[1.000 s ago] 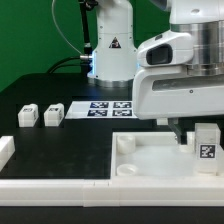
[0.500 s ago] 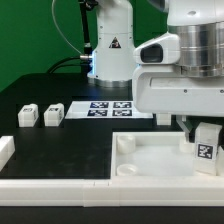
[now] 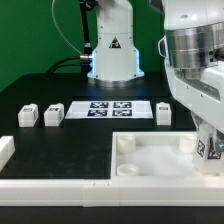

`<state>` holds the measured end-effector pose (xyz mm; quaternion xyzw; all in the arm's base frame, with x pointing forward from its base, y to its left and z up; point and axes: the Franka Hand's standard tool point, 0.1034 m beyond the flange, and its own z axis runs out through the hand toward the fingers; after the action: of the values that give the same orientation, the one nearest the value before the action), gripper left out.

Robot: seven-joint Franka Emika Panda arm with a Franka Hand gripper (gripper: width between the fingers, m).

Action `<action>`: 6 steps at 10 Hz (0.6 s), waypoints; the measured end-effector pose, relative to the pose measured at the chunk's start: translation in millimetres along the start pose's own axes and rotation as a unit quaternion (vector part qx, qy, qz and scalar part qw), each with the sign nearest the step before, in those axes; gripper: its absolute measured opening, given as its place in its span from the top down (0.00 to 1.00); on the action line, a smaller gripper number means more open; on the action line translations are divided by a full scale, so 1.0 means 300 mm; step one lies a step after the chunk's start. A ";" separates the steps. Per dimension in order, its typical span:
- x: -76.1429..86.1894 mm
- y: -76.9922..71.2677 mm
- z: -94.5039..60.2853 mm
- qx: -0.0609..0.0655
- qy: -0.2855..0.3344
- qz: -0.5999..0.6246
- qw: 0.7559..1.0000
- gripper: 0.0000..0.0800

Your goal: Assemble one leg

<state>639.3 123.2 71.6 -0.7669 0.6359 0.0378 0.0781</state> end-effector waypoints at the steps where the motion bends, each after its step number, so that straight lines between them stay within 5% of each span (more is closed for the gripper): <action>1: 0.000 0.001 0.000 -0.001 0.000 -0.011 1.000 0.63; 4: 0.010 0.005 -0.001 -0.006 0.002 -0.200 0.980 0.52; 5: 0.008 0.003 -0.003 -0.011 0.007 -0.301 0.953 0.30; 6: 0.011 0.004 -0.001 -0.011 0.007 -0.344 0.939 0.21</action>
Offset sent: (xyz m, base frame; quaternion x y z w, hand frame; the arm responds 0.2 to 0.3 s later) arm -0.0017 -0.0071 0.0055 -0.0321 0.0149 -0.3756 0.9261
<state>638.6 119.7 71.3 -0.9399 0.3333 0.0106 0.0733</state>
